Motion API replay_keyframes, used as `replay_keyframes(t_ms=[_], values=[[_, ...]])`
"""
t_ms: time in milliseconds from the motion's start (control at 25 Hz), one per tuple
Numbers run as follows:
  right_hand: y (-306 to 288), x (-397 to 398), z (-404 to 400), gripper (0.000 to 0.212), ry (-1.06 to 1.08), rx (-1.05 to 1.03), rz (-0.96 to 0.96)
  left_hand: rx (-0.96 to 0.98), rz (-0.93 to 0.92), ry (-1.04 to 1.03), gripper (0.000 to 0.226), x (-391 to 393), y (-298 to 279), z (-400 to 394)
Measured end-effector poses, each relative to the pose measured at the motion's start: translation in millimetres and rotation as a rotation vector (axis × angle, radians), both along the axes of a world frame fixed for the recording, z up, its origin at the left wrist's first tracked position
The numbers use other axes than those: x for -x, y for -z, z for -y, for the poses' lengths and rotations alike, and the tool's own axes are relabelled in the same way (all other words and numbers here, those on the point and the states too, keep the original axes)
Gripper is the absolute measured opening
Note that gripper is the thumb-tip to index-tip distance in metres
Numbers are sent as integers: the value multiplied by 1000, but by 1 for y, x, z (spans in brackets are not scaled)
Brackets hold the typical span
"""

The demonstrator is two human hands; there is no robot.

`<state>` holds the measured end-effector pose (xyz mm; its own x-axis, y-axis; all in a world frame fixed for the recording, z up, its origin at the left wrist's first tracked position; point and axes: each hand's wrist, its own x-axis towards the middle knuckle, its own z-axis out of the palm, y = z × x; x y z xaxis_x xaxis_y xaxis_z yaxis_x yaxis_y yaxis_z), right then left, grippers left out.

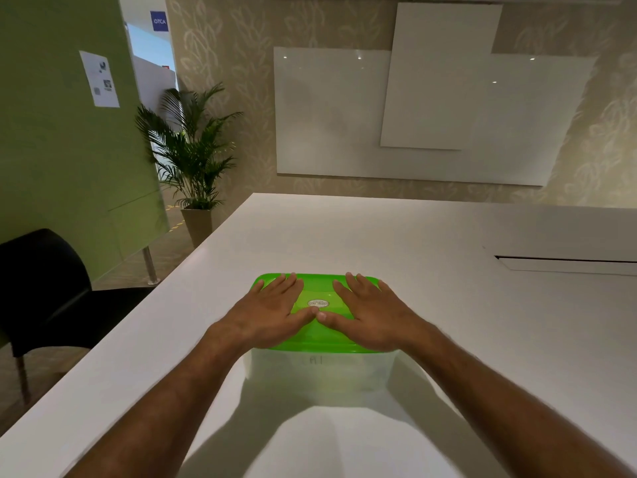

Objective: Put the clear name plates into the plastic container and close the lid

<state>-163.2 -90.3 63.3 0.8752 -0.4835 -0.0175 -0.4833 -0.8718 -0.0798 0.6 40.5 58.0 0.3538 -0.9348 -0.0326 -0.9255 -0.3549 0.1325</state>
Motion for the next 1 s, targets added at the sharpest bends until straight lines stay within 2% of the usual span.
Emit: replay_keyframes(t_ms=[160,320,520,720,800,920,1000], values=[[-1,0,1,93,4,6,-34,-38,0,5,73,1,-3,1],[-1,-2,1,90,8,-6,-68,-51,18,5,73,1,-2,0],[-1,-1,-1,95,11,7,-35,-20,32,-2,74,4,-1,-1],[-2,1,-2,115,5,-20,14,50,17,-10,75,6,-1,-6],[-2,2,-2,113,2,-33,36,67,-15,-20,79,6,-1,-7],[-2,7,-3,98,-11,-76,153,132,-53,-17,94,8,-3,-12],[-6,11,-4,92,-12,-88,333,240,-41,7,81,12,-6,-11]])
